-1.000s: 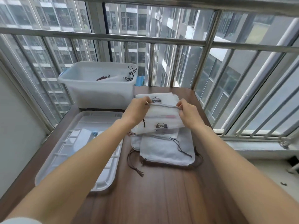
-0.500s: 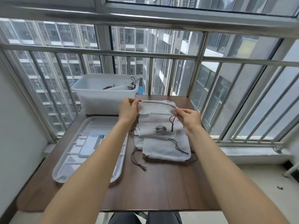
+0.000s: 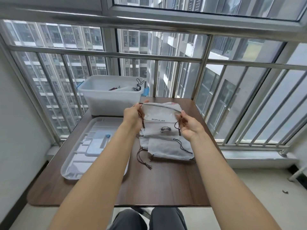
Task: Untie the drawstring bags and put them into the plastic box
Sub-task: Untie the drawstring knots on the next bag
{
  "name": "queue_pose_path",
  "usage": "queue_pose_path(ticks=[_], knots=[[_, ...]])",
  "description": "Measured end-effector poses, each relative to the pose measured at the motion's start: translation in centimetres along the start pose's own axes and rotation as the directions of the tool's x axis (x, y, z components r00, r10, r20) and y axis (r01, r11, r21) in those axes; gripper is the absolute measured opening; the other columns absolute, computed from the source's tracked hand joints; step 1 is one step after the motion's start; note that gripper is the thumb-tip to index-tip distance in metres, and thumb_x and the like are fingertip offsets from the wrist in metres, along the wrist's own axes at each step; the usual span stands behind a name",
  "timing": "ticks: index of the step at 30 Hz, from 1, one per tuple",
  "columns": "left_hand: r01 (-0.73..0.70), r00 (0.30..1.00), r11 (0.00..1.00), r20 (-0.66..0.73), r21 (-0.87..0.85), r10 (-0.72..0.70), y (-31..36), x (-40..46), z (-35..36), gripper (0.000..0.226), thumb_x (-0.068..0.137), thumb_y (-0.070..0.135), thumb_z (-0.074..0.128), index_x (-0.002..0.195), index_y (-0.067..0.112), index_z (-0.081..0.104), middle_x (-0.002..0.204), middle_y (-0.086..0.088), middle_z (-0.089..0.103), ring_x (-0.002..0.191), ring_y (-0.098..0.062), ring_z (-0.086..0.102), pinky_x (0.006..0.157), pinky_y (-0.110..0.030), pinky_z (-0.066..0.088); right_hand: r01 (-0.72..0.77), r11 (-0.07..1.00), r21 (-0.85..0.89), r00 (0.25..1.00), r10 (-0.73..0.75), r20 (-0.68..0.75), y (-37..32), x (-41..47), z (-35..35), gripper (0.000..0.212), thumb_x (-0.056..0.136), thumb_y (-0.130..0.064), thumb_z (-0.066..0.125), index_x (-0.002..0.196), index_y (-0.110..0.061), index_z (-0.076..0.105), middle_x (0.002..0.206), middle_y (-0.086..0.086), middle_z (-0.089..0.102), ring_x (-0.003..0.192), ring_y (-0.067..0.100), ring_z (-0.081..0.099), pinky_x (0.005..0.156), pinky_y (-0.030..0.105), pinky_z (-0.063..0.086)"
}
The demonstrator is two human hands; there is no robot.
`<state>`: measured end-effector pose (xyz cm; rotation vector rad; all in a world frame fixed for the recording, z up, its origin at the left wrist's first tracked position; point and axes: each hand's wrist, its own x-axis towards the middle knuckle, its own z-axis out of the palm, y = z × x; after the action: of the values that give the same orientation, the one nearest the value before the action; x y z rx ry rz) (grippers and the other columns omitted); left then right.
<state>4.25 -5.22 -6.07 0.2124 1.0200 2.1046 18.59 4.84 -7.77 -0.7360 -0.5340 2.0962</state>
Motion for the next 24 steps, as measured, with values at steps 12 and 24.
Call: queue_pose_path(ticks=[12, 24], knots=[[-0.023, 0.993, 0.998, -0.117, 0.051, 0.029, -0.2, -0.1, -1.3, 0.032, 0.102, 0.01, 0.029, 0.073, 0.007, 0.043, 0.074, -0.011, 0.07, 0.075, -0.022, 0.062, 0.071, -0.039, 0.052, 0.321, 0.795, -0.515, 0.946, -0.287, 0.148, -0.6, -2.1, -0.9, 0.011, 0.082, -0.002, 0.067, 0.072, 0.0, 0.062, 0.065, 0.004, 0.058, 0.051, 0.003, 0.057, 0.055, 0.009, 0.048], [0.001, 0.996, 0.952, -0.081, -0.305, -0.027, 0.0, -0.2, -2.4, 0.036, 0.1, 0.002, 0.024, 0.068, 0.011, 0.039, 0.041, 0.002, 0.046, 0.033, -0.01, 0.043, 0.046, -0.023, 0.045, 0.145, 0.989, -0.027, 0.98, -0.14, 0.139, -0.7, -2.3, -1.0, 0.026, 0.1, -0.01, 0.036, 0.076, -0.006, 0.046, 0.055, 0.001, 0.058, 0.045, 0.009, 0.058, 0.038, 0.013, 0.037]])
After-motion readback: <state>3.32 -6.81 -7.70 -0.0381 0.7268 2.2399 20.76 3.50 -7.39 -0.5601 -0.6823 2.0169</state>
